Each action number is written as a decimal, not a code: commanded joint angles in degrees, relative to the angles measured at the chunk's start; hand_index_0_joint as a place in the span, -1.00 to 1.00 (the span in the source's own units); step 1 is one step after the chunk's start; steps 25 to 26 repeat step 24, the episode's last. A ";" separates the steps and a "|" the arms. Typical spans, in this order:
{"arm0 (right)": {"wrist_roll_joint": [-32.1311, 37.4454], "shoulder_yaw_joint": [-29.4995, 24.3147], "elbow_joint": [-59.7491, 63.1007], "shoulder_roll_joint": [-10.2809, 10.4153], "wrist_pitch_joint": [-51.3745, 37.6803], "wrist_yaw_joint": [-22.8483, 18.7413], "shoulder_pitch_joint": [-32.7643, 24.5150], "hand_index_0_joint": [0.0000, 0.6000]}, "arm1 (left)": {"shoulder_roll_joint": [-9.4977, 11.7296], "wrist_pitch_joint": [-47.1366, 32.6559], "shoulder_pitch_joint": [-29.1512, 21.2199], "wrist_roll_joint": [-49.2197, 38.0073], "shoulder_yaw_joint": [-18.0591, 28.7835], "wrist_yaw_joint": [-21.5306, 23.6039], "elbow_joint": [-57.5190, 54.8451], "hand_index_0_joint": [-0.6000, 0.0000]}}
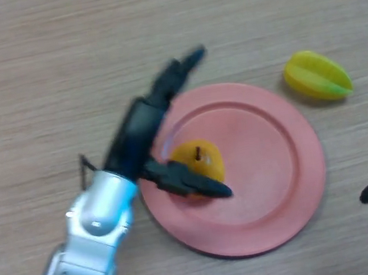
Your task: Pick up the yellow pear and place it on the plate
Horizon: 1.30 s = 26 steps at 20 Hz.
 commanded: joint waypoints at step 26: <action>-16.69 6.37 6.38 6.46 -8.43 11.13 -9.20 -1.00 | 12.08 13.02 12.35 -23.25 37.54 -7.79 -34.72 1.00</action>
